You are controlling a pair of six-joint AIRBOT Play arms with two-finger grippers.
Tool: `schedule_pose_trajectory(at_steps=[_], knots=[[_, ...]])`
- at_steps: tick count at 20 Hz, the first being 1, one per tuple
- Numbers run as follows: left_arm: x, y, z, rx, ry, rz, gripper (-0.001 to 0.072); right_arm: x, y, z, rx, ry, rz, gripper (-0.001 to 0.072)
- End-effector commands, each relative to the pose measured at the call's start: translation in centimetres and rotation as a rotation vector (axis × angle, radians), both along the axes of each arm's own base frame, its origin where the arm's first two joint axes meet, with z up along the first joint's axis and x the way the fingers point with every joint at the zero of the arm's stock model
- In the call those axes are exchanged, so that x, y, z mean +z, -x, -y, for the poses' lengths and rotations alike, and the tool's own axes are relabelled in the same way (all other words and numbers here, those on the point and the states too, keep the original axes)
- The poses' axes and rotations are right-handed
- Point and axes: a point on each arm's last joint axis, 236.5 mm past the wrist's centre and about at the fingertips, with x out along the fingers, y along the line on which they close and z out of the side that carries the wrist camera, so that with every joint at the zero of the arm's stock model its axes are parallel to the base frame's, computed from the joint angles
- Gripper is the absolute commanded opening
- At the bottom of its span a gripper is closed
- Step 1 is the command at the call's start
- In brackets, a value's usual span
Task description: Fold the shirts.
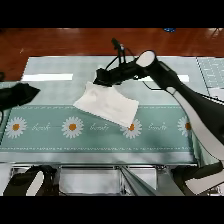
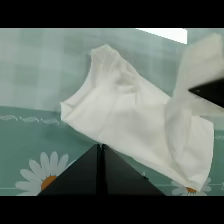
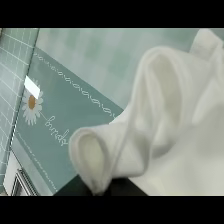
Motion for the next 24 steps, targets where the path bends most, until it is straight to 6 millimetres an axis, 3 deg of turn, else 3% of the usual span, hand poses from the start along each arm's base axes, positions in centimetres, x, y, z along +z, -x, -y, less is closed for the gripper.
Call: schedule_pose_trajectory(at_steps=[1, 3, 4, 6, 8, 10, 12, 14, 16, 17, 19, 21, 24], knots=[[-4.5, 1.5, 1.2, -0.003, 0.053, -0.064, 0.0014, -4.1, 0.4, -3.9, 0.026, -0.017, -0.084, 0.0066], [-6.4, 1.4, 1.5, 0.000, 0.057, -0.082, 0.0014, -5.7, 0.0, -4.9, 0.006, -0.010, -0.062, 0.0414], [-7.3, 1.4, 1.8, -0.002, 0.063, -0.100, 0.0014, -5.7, -0.4, -5.0, 0.003, -0.017, -0.042, 0.0409], [-8.6, 1.4, 2.2, -0.005, 0.085, -0.144, 0.0014, -3.3, -0.6, -4.4, 0.032, -0.060, -0.043, 0.0409], [-9.1, 0.9, 2.1, 0.005, 0.088, -0.156, 0.0014, 0.7, -1.1, -1.2, 0.073, -0.068, -0.025, 0.0408], [-9.2, 0.2, 1.8, 0.022, 0.087, -0.143, 0.0014, 5.0, -2.0, 5.3, 0.049, -0.021, -0.002, 0.0408], [-9.2, -0.1, 1.6, 0.030, 0.087, -0.134, 0.0014, 7.8, -2.3, 14.6, -0.027, 0.160, 0.048, 0.0408], [-9.1, -0.1, 1.6, 0.031, 0.087, -0.133, 0.0014, 8.3, -1.1, 25.2, -0.185, 0.457, 0.073, 0.0408], [-9.1, -0.1, 1.6, 0.031, 0.087, -0.132, 0.0014, 7.3, 1.1, 32.9, -0.393, 0.661, 0.081, 0.0408], [-9.1, -0.1, 1.6, 0.031, 0.087, -0.133, 0.0014, 6.1, 2.5, 34.2, -0.460, 0.672, 0.084, 0.0408], [-9.1, -0.1, 1.6, 0.031, 0.087, -0.132, 0.0014, 2.5, 5.1, 33.7, -0.581, 0.582, 0.073, 0.0408], [-9.1, -0.1, 1.6, 0.031, 0.088, -0.133, 0.0014, -2.1, 7.0, 31.3, -0.673, 0.423, 0.000, 0.0408], [-9.2, -0.1, 1.6, 0.031, 0.088, -0.133, 0.0014, -8.5, 9.4, 27.0, -0.671, 0.289, -0.171, 0.0408]])
